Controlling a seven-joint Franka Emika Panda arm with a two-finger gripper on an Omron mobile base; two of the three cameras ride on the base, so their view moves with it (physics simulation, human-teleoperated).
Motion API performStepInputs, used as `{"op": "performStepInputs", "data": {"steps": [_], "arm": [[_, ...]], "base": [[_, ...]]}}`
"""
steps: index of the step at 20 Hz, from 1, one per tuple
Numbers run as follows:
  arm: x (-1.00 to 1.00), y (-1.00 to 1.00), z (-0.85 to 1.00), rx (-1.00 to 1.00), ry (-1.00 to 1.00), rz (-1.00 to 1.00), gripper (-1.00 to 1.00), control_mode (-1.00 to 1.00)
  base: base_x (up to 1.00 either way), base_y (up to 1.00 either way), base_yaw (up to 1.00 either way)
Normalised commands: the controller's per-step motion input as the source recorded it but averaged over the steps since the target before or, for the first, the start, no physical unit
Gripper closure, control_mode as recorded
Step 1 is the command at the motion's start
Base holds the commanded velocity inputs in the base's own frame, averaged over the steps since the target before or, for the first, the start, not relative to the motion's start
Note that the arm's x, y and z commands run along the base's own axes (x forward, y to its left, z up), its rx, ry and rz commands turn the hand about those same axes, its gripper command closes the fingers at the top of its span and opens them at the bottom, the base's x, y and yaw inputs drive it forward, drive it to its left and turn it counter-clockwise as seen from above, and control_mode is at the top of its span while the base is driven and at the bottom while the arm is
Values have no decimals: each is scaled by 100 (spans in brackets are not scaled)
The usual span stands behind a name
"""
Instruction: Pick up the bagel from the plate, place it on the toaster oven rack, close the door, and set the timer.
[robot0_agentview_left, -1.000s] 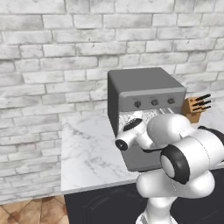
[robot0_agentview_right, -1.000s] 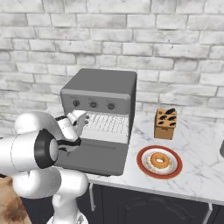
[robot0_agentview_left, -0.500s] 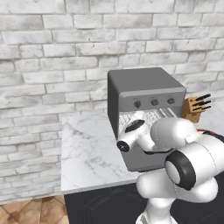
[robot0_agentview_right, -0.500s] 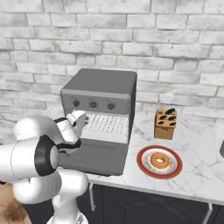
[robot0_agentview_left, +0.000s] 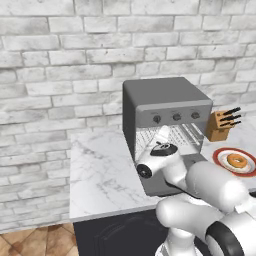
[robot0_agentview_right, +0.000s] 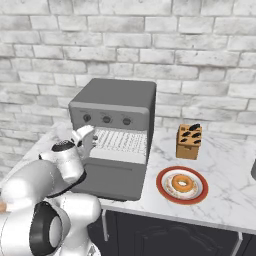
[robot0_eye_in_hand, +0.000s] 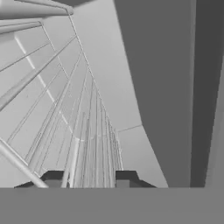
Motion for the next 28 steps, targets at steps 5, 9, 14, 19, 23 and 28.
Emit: {"op": "performStepInputs", "data": {"steps": [5, 9, 14, 19, 23, 28], "arm": [[-67, 0, 0, 0, 7, 1, 100, -100], [-72, 0, 0, 0, 8, 1, 100, -100], [-84, 0, 0, 0, 8, 0, 100, -100], [-82, 0, 0, 0, 13, 0, -100, -100], [-66, 0, 0, 0, 12, 2, -100, -100], [-61, 0, 13, 5, 10, 2, -100, -100]], "base": [[0, 0, 0], [0, 0, 0], [0, 0, 0], [0, 0, 0], [0, 0, 0], [0, 0, 0]]}}
